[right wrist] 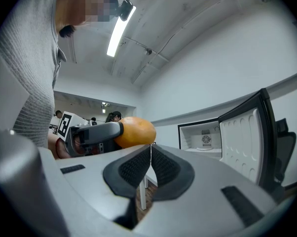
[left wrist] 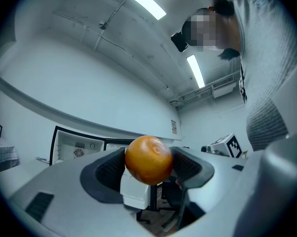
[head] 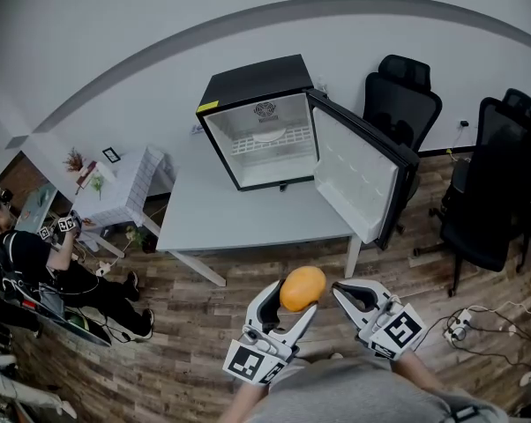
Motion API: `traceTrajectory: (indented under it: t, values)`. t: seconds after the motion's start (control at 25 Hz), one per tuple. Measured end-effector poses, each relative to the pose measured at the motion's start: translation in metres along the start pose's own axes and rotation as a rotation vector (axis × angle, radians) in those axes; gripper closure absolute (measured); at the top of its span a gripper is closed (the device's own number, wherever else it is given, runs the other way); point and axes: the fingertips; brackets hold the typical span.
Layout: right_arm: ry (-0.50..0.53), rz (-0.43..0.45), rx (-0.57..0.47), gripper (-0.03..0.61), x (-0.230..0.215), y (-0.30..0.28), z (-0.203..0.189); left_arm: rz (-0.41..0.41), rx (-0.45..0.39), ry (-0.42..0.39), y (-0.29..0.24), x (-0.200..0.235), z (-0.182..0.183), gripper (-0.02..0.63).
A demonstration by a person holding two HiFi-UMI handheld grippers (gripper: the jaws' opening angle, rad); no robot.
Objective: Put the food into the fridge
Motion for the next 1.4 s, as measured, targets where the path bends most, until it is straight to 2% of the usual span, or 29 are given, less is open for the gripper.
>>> traceTrajectory:
  t: [1.08, 1.4]
  values:
    - [-0.019, -0.023, -0.006, 0.565, -0.018, 0.016, -0.002, 0.006, -0.004, -0.006, -0.015, -0.009, -0.003, 0.316]
    - [-0.023, -0.007, -0.004, 0.565, -0.022, 0.006, -0.001, 0.027, -0.009, -0.009, -0.020, 0.006, 0.000, 0.316]
Point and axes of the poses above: the fingertips, and each gripper's own axes: y backward along the fingers, x to its left, z out of its top, and after that the axes turned 1 degree about -z, right-handed
